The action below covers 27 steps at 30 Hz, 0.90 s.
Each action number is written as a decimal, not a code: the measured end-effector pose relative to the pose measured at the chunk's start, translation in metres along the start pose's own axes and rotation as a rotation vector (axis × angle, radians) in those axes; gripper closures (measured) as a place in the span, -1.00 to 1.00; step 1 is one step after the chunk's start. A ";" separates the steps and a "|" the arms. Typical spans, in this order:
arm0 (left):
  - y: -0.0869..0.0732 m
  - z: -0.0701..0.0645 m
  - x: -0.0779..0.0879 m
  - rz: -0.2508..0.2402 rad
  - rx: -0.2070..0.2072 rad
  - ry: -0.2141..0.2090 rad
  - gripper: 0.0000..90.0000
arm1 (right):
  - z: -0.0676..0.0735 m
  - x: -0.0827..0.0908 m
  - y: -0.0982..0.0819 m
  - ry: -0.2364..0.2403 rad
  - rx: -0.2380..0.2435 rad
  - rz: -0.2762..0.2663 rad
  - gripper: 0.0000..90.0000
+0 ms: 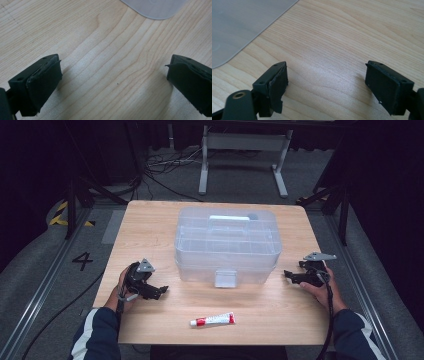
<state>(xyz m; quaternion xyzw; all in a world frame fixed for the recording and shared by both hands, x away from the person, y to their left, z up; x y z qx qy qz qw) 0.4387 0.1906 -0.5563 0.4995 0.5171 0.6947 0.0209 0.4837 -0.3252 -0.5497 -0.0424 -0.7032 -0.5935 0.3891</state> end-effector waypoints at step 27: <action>-0.004 -0.002 0.004 0.001 0.007 0.011 -1.00 | 0.007 0.019 0.018 0.058 0.071 0.019 -0.52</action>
Point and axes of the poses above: each handheld gripper's, and its own axes: x roughly backward along the jaws, y roughly out of its top, z roughly to its left, the point moved 8 cm from there along -x, roughly forward along the jaws, and after that the axes turned 7 degrees about -z, right-handed, at the moved point
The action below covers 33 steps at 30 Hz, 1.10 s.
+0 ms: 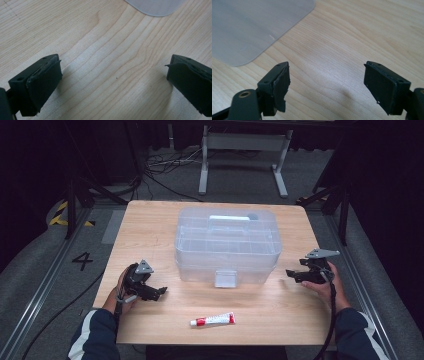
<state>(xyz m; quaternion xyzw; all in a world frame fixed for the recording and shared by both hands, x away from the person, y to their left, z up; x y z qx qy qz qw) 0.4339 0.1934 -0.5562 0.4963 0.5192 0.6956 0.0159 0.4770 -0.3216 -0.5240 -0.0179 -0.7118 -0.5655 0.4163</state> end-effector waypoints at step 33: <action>0.000 0.000 0.000 0.000 0.001 0.000 -1.00 | 0.022 0.066 0.068 0.022 0.090 -0.203 -0.33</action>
Point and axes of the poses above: each handheld gripper's, and its own axes: x roughly backward along the jaws, y roughly out of its top, z roughly to its left, the point moved 8 cm from there along -x, roughly forward along the jaws, and after that the axes turned 7 degrees about -z, right-handed, at the moved point
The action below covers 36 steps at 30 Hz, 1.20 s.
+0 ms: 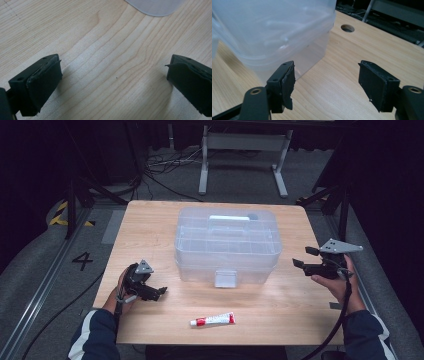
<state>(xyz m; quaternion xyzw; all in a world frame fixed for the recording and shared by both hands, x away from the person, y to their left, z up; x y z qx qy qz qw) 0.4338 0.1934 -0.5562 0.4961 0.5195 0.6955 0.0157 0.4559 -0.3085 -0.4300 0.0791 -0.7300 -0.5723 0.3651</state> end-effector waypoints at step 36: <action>-0.001 -0.003 0.003 0.004 0.017 0.013 -0.89 | 0.062 -0.074 0.132 0.183 0.194 0.076 -0.03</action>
Point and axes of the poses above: each handheld gripper's, and its own axes: x roughly backward along the jaws, y roughly out of its top, z roughly to its left, the point moved 8 cm from there along -x, roughly forward along the jaws, and after that the axes turned 7 degrees about -z, right-handed, at the moved point
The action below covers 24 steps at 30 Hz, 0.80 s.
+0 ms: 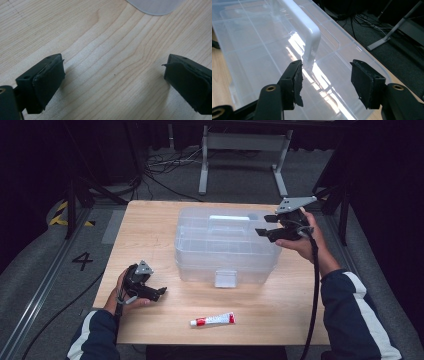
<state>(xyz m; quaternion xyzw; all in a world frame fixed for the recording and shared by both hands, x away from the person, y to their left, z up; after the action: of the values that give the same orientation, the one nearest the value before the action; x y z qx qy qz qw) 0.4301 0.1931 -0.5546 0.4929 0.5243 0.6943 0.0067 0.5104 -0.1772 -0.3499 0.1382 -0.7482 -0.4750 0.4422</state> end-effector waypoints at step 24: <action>0.085 -0.035 -0.012 -0.195 -0.108 -0.120 -0.60 | 0.013 -0.053 0.016 0.011 0.024 0.084 0.58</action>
<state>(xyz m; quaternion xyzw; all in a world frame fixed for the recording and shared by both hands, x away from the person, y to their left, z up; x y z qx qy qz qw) 0.4552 0.1240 -0.4990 0.4791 0.5303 0.6869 0.1317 0.5334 -0.1281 -0.3664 0.1146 -0.7566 -0.4461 0.4642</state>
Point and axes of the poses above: each handheld gripper's, and its own axes: x roughly backward along the jaws, y roughly out of its top, z roughly to its left, the point moved 8 cm from there along -x, roughly forward along the jaws, and after that the axes turned 7 degrees about -z, right-handed, at the moved point
